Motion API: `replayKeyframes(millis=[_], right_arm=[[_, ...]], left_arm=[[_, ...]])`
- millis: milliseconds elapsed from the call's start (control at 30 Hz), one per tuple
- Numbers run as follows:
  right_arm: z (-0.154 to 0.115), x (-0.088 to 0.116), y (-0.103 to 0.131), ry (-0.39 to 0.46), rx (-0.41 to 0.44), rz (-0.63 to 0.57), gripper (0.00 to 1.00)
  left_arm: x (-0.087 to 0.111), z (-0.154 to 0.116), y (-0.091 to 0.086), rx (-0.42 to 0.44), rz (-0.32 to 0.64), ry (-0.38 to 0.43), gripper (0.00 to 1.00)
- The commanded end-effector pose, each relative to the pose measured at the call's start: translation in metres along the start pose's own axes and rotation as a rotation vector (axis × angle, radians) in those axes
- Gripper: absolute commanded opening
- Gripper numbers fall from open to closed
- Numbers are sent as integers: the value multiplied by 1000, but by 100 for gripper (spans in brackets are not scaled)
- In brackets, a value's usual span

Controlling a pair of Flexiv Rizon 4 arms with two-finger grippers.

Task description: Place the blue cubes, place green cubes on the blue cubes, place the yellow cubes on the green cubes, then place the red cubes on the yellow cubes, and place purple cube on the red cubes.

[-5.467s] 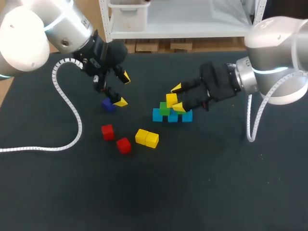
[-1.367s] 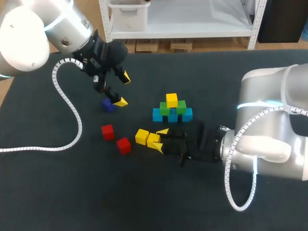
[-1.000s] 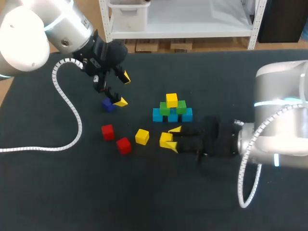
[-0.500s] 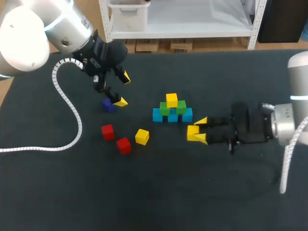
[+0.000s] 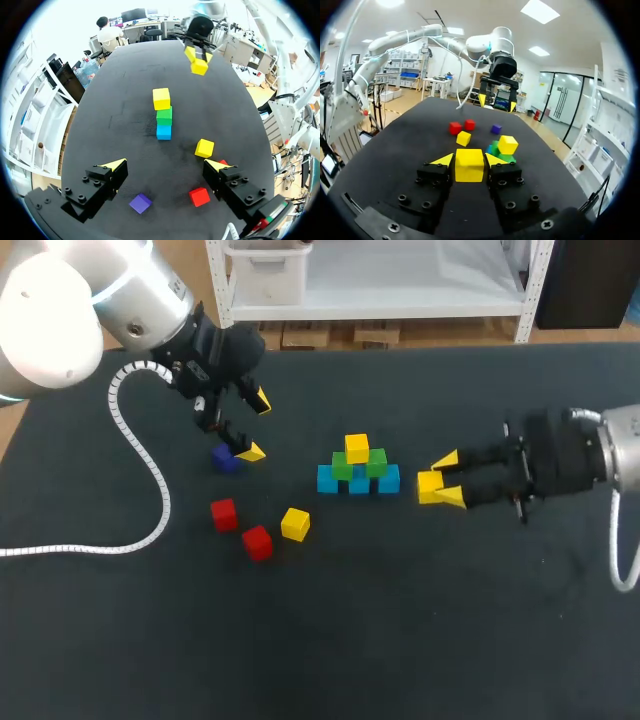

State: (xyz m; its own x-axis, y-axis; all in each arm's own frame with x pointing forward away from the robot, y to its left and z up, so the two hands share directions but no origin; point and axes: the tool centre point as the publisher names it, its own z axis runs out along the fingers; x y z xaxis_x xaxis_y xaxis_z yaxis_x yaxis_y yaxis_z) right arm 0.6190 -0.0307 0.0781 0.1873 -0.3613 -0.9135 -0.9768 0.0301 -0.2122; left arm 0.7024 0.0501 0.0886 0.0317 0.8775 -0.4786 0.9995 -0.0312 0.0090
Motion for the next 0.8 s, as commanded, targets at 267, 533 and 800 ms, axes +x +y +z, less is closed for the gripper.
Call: replayKeyframes(millis=[267,533,800], right_arm=[[11,4,-43,-71,-61,-95,0],[19,-1,-60,-96,-36,-57,0],[28,-10,-64,-57,-31,8,0]], left_arm=[[1,0,1,2,3,-2,100],[1,0,1,2,3,-2,100],[1,0,1,2,3,-2,100]])
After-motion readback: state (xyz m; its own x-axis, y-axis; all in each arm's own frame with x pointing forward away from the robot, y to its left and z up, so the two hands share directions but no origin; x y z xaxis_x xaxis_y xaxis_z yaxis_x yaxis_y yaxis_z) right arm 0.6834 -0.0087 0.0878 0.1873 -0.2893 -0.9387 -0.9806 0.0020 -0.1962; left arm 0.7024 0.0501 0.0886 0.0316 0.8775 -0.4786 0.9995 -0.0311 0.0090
